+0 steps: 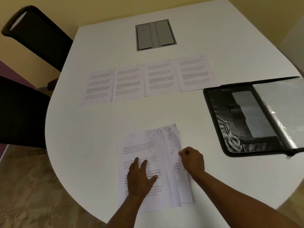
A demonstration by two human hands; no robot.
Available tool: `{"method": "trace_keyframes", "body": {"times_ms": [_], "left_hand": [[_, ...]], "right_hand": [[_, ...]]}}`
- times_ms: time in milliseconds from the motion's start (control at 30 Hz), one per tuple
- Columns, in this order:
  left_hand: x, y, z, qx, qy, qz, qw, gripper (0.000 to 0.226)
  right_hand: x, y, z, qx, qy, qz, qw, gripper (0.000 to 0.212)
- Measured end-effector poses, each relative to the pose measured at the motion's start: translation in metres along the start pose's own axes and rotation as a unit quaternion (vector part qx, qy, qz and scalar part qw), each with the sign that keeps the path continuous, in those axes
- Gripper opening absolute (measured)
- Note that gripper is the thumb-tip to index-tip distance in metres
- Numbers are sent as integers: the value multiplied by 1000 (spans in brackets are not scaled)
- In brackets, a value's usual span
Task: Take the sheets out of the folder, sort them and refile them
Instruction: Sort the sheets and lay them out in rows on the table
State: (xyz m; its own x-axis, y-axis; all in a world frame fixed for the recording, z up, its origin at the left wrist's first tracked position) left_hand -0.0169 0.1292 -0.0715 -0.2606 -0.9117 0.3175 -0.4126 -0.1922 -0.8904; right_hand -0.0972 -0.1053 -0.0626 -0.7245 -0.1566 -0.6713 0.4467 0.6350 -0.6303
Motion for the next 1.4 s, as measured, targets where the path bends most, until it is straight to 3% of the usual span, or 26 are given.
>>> {"method": "trace_keyframes", "body": {"times_ms": [433, 533, 600, 700, 800, 867, 1133, 1400], "left_hand": [[9, 1, 6, -10, -33, 12, 999, 83], [38, -12, 12, 31, -29, -91, 995, 65], [70, -27, 20, 39, -29, -229, 972, 54], [127, -47, 36, -26, -58, -425, 903, 50], [174, -63, 59, -52, -67, -519, 850, 37], [197, -72, 77, -39, -74, -541, 837, 20], [310, -66, 159, -58, -57, -503, 860, 11], [420, -38, 267, -57, -52, -442, 894, 6]], "right_hand": [[-56, -133, 14, 209, -119, 60, 969, 14], [-75, -170, 22, 223, -137, 76, 962, 13], [-80, -190, 34, 211, -121, 115, 963, 12], [-78, -211, 60, 161, -71, 203, 963, 9], [-72, -228, 92, 121, -43, 273, 953, 10], [-67, -240, 115, 111, -29, 303, 946, 9], [-57, -300, 235, 127, -24, 295, 947, 7], [-57, -343, 387, 137, -34, 199, 970, 15]]}}
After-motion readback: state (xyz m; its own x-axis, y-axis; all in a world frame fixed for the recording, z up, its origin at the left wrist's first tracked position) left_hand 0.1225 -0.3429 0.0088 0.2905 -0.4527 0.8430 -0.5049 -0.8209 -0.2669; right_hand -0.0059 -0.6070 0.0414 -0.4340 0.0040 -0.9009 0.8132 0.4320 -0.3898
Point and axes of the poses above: each hand's wrist, its own z-axis towards the middle knuckle, its own y-axis out of the palm, x = y × z, the point moved 7 cm from there along z, towards the middle knuckle, and after that the axes turned 3 degrees about x, right-handed, at the moved point
